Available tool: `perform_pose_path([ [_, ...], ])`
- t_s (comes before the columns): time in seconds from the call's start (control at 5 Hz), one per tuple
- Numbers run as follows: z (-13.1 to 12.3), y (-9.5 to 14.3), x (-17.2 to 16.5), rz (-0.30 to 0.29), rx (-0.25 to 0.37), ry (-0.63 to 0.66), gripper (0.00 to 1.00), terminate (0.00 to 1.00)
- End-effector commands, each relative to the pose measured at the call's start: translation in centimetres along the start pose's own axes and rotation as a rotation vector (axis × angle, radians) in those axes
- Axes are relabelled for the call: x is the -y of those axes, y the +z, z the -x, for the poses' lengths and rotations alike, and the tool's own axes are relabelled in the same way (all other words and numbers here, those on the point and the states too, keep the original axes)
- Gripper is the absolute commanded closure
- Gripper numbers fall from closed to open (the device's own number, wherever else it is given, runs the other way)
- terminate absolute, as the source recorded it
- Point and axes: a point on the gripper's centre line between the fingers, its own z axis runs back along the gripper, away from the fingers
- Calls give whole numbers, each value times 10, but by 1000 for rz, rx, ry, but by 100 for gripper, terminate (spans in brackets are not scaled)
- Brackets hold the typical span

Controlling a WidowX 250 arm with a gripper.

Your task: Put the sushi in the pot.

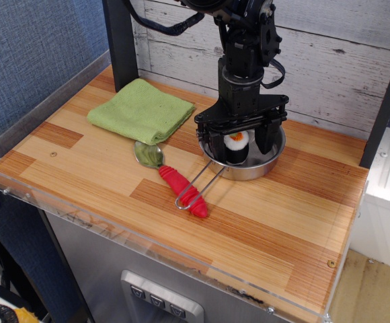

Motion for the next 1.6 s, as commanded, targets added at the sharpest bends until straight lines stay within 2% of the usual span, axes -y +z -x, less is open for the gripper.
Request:
perform_pose_path([
  [0.0,-1,13,0,30,22,10,0,0],
  [0.2,-4,24,2,53,43,0,0,0],
  [0.4,-5,49,1,89,53,45,0,0],
  [0.6,-3,83,2,134,75,39,0,0],
  [0.8,0,107,3,165,96,19,0,0],
  [1.0,3,129,0,188,129,16,0,0],
  [1.2,8,152,-7,209,188,10,0,0],
  [1.4,8,152,-7,209,188,10,0,0],
])
